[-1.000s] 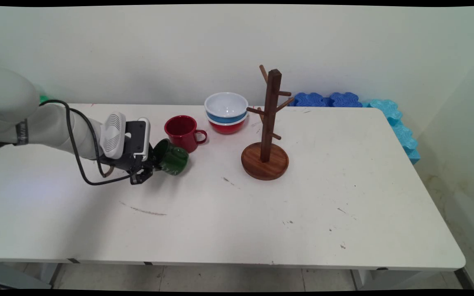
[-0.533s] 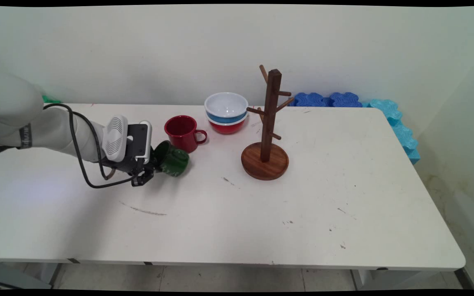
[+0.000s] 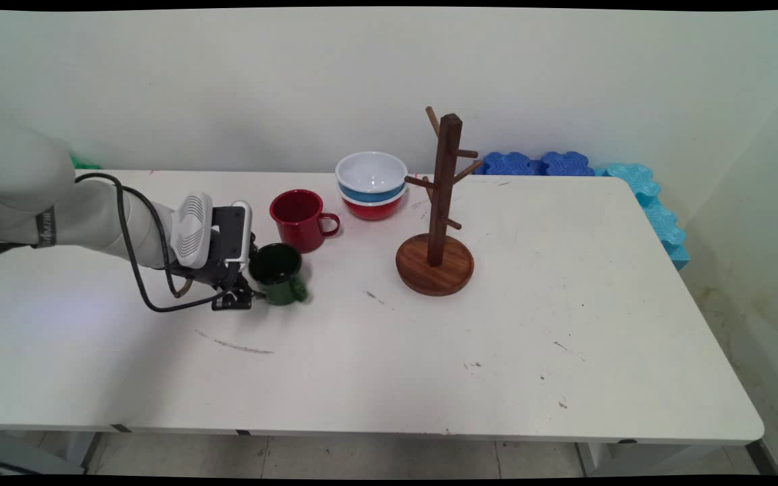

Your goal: Place the picked object on the table

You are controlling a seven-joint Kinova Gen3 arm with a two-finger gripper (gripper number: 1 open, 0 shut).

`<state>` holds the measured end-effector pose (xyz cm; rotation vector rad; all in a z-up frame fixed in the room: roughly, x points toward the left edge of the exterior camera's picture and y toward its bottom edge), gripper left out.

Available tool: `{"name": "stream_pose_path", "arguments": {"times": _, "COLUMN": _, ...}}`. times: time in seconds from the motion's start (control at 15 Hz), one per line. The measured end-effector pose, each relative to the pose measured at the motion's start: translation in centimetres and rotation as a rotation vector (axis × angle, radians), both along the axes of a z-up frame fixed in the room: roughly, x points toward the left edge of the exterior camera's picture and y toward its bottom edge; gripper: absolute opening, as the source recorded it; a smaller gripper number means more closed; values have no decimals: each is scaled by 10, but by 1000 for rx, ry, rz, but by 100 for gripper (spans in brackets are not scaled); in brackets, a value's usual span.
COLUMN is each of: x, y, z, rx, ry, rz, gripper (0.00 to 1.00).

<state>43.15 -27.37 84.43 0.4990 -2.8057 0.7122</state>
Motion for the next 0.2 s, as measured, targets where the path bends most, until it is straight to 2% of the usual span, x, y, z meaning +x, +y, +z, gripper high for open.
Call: {"name": "stream_pose_path", "arguments": {"times": 0.2, "x": -2, "y": 0, "z": -1, "rx": 1, "ry": 4, "rz": -2, "gripper": 100}}
